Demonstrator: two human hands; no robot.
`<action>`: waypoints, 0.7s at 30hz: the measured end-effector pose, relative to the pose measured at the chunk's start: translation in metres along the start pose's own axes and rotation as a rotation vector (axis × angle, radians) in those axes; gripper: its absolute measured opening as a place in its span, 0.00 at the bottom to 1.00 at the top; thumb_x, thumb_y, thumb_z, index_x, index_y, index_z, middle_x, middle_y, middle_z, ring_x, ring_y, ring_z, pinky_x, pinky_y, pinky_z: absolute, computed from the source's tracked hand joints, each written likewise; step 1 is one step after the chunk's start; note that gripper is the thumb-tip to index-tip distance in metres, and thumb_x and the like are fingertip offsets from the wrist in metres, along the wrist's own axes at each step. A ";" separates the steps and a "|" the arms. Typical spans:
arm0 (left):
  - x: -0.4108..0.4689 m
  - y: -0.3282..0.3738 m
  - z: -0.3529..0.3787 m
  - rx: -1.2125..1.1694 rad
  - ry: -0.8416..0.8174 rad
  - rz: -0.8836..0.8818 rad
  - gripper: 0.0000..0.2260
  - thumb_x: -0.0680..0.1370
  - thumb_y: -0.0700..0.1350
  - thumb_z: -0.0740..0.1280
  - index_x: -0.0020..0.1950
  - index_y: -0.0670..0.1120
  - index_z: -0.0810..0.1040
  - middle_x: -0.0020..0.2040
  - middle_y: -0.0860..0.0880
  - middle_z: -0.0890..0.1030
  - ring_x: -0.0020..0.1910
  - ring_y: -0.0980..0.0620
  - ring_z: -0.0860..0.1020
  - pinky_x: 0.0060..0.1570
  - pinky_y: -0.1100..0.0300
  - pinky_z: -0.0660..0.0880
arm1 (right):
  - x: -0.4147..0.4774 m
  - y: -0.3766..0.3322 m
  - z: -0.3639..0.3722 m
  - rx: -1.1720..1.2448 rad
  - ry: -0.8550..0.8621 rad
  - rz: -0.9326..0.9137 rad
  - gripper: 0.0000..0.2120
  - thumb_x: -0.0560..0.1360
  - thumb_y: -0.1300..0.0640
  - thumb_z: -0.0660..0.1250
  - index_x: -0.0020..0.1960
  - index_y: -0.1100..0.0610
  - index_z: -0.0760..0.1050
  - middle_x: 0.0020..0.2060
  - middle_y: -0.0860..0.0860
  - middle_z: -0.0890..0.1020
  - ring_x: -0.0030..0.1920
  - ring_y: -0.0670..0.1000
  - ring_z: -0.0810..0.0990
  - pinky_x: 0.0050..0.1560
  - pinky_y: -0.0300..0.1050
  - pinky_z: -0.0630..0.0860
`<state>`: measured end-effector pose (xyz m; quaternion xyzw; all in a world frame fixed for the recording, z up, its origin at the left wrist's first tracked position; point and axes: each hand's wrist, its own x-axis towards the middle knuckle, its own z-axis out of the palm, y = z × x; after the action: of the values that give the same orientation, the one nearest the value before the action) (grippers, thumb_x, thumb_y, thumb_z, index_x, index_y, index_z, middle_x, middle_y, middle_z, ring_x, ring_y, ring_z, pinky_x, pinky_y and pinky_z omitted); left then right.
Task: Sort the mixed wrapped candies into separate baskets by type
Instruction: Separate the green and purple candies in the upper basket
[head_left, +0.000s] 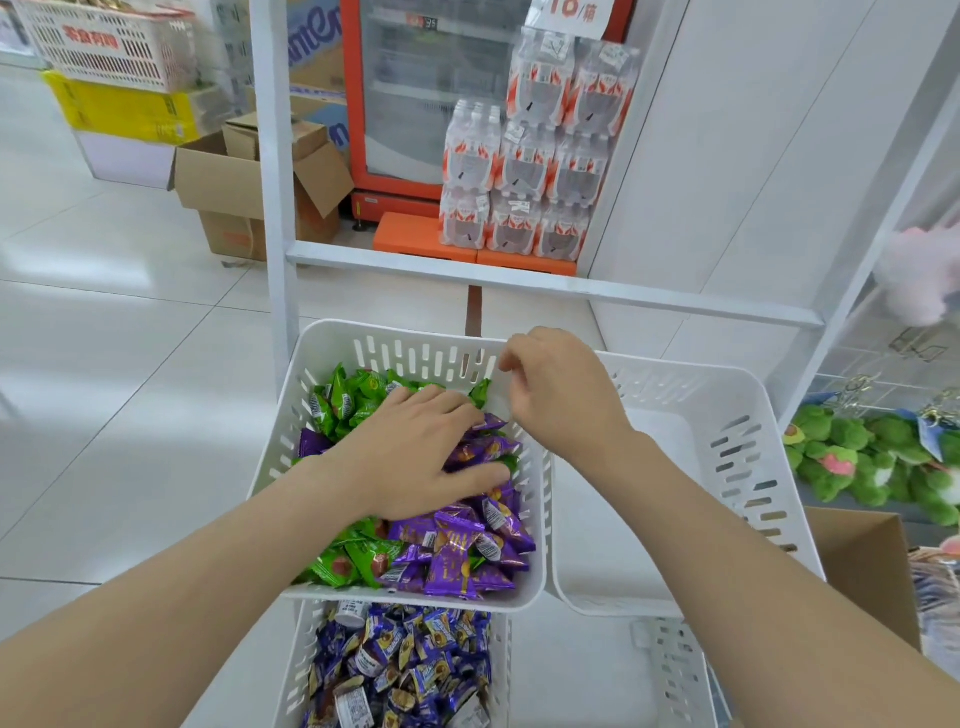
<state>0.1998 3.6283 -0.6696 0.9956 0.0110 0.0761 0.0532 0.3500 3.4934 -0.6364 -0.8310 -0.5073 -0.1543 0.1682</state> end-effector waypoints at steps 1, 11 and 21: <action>0.007 0.000 0.000 -0.016 0.023 0.021 0.29 0.81 0.71 0.48 0.69 0.55 0.73 0.64 0.56 0.76 0.64 0.52 0.73 0.61 0.49 0.69 | -0.004 0.005 -0.005 0.043 0.046 0.016 0.07 0.72 0.65 0.66 0.46 0.57 0.81 0.41 0.52 0.81 0.44 0.57 0.79 0.45 0.55 0.78; 0.042 -0.004 0.013 -0.071 -0.201 -0.125 0.11 0.79 0.59 0.62 0.51 0.53 0.68 0.47 0.52 0.76 0.54 0.45 0.74 0.51 0.49 0.66 | -0.027 0.011 -0.004 0.106 -0.108 -0.013 0.10 0.71 0.62 0.67 0.47 0.53 0.85 0.41 0.49 0.83 0.46 0.55 0.78 0.49 0.54 0.77; 0.042 -0.007 0.001 0.011 -0.290 -0.145 0.22 0.74 0.62 0.62 0.66 0.59 0.75 0.60 0.53 0.75 0.64 0.47 0.69 0.63 0.40 0.61 | -0.028 0.011 -0.004 0.105 -0.130 0.020 0.11 0.72 0.59 0.64 0.47 0.49 0.84 0.42 0.46 0.84 0.48 0.54 0.78 0.53 0.55 0.74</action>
<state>0.2412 3.6362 -0.6652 0.9931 0.0755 -0.0723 0.0540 0.3476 3.4649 -0.6462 -0.8343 -0.5162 -0.0713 0.1800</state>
